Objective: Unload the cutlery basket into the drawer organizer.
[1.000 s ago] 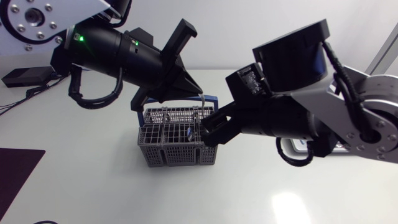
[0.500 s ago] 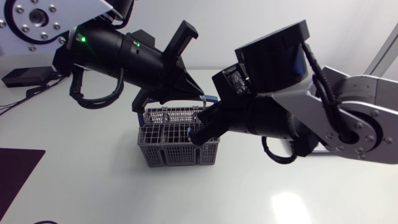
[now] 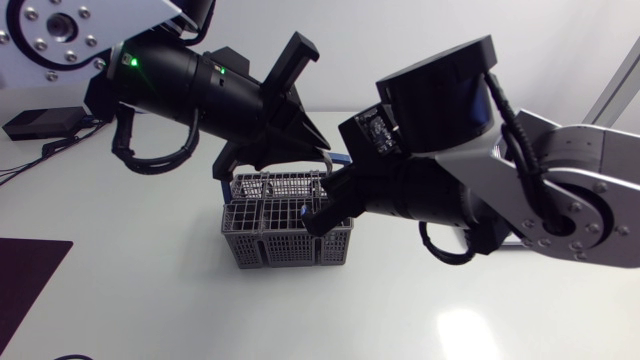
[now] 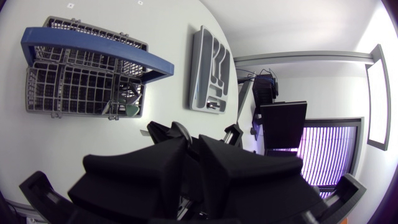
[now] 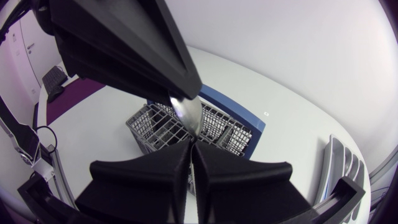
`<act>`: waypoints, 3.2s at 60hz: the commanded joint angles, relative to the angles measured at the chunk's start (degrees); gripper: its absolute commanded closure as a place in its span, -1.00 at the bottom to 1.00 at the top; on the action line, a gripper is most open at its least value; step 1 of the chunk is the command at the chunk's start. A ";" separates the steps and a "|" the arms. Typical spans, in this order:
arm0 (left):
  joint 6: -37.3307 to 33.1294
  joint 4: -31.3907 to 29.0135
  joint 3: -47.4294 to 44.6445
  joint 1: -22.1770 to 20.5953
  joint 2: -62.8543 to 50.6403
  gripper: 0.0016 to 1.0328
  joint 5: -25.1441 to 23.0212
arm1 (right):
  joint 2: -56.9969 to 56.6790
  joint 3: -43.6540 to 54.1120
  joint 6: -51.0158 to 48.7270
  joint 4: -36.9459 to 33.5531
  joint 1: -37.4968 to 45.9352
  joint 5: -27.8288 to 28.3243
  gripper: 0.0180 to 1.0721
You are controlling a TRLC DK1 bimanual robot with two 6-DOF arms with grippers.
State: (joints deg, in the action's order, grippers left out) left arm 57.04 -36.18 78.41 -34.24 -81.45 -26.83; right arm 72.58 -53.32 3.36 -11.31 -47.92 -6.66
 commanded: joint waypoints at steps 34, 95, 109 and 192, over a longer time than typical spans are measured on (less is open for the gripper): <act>-0.17 -4.51 10.80 3.04 -0.73 -0.90 2.92 | -14.74 7.00 -8.28 -11.72 12.15 12.81 0.89; -17.48 -17.52 11.94 -4.70 -8.81 -0.90 16.28 | -4.46 6.30 -65.67 -32.19 66.99 39.26 0.89; -21.26 -17.69 10.45 -6.72 -9.69 -0.90 19.10 | 3.80 1.64 -75.60 -32.37 73.50 38.91 0.89; -30.32 -15.41 9.39 -15.77 -14.97 -0.90 26.65 | 41.33 -19.98 -98.80 -10.31 80.97 15.62 0.79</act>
State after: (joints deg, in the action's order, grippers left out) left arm 26.94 -51.57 87.99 -49.36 -95.04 -0.91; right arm 111.68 -71.83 -93.49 -23.88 32.82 9.65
